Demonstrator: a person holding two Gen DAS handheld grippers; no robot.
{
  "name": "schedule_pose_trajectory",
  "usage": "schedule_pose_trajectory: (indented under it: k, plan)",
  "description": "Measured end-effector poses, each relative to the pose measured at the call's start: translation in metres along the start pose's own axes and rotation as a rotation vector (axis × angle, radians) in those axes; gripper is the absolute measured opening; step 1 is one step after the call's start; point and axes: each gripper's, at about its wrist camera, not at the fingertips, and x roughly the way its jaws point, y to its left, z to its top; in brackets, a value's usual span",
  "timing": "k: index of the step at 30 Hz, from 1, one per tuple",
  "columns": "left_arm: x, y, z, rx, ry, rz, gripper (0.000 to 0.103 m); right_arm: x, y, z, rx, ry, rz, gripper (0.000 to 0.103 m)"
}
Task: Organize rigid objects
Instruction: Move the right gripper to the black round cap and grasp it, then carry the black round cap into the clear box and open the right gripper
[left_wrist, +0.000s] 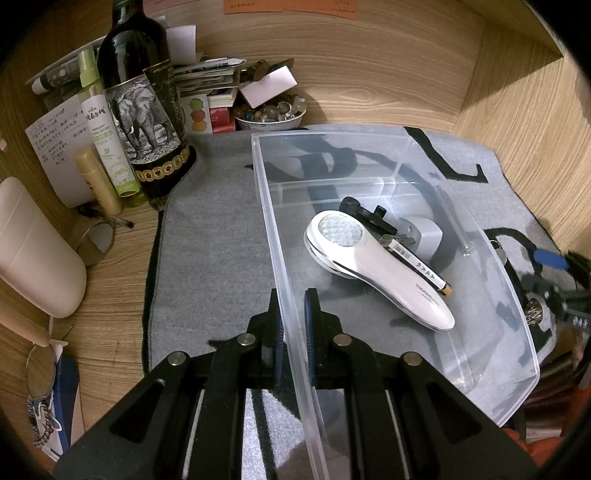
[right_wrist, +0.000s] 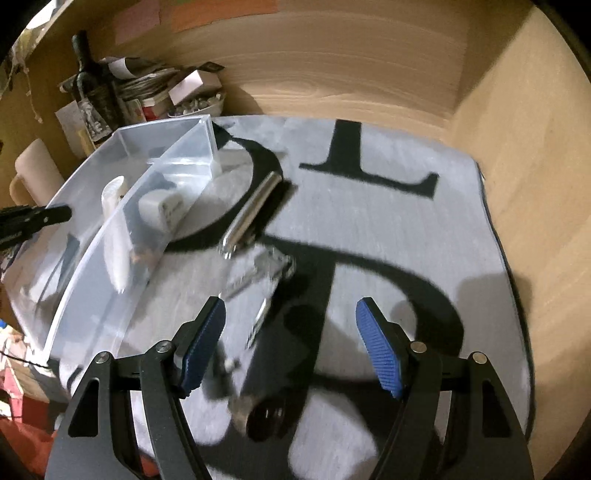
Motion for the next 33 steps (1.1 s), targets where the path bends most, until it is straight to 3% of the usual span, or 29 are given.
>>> schedule_pose_trajectory:
  k: [5, 10, 11, 12, 21, 33]
  plan:
    - [0.000, -0.001, 0.000, 0.000, -0.001, 0.000, 0.010, 0.000, 0.003, -0.027, 0.019, 0.025, 0.009, 0.069]
    - [0.000, -0.001, 0.000, -0.001, 0.000, 0.000, 0.010, 0.004, 0.000, -0.042, 0.028, 0.045, 0.032, 0.042]
    - [0.000, -0.001, 0.000, -0.001, 0.000, 0.000, 0.010, 0.003, -0.002, -0.042, 0.028, 0.044, 0.027, 0.031]
    - [0.000, -0.001, 0.000, -0.001, -0.001, 0.001, 0.010, 0.001, -0.002, -0.042, 0.032, 0.042, 0.028, 0.030]
    - [0.000, -0.001, 0.000, 0.001, 0.000, 0.001, 0.010, -0.009, 0.002, -0.027, 0.012, -0.013, 0.008, 0.029]
    - [0.000, -0.002, 0.000, 0.001, 0.000, 0.002, 0.010, -0.035, 0.027, 0.028, -0.074, -0.180, 0.024, 0.029]
